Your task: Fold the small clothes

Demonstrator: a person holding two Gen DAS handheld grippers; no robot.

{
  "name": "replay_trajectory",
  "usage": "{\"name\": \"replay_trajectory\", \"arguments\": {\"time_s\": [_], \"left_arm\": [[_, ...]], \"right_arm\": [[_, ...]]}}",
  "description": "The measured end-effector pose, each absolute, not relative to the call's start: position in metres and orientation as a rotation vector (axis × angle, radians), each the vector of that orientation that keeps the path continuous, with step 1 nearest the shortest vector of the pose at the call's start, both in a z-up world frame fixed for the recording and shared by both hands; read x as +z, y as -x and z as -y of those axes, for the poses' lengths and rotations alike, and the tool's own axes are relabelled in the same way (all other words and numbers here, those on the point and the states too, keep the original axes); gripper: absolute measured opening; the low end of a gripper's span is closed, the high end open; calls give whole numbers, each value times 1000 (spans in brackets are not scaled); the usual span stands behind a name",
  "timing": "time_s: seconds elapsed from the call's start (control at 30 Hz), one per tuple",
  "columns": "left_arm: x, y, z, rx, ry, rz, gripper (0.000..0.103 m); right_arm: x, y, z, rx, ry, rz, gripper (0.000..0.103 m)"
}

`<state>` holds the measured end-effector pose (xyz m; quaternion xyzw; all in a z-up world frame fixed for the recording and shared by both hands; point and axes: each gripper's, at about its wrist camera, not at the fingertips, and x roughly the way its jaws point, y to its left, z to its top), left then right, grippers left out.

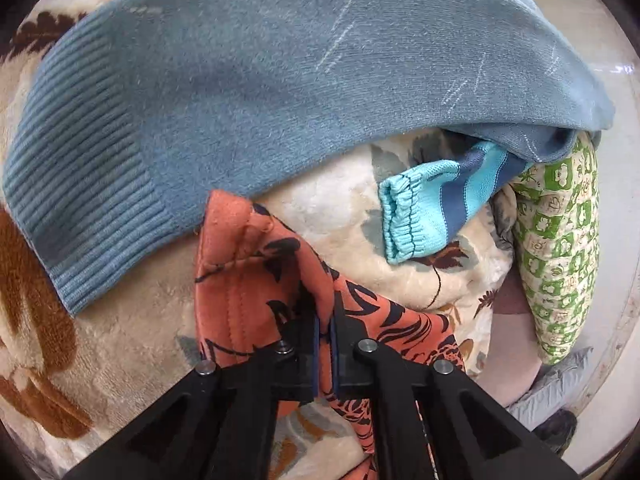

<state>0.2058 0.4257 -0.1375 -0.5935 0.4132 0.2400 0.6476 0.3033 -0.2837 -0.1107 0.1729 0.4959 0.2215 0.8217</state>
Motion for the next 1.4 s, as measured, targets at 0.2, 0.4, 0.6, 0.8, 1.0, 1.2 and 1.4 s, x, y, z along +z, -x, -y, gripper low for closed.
{"name": "replay_trajectory", "arguments": {"time_s": [0.2, 0.4, 0.6, 0.8, 1.0, 1.2, 1.4], "left_arm": [[13, -243, -355, 432, 760, -718, 3], [131, -247, -145, 52, 207, -516, 4], [57, -252, 84, -266, -183, -591, 7], [-119, -278, 152, -435, -182, -1167, 27], [-66, -237, 99, -444, 8, -997, 65], [-39, -221, 6, -173, -10, -806, 76], [-75, -239, -59, -13, 38, -869, 76]], "right_arm": [[-111, -304, 282, 478, -358, -1052, 73], [-110, -305, 284, 481, -380, -1050, 73], [-105, -303, 297, 487, -458, -1034, 73], [-107, -302, 336, 432, -656, -1015, 75], [-104, -304, 348, 431, -743, -992, 79], [-86, -307, 356, 412, -722, -936, 79], [-51, -359, 339, 387, -535, -953, 79]]}}
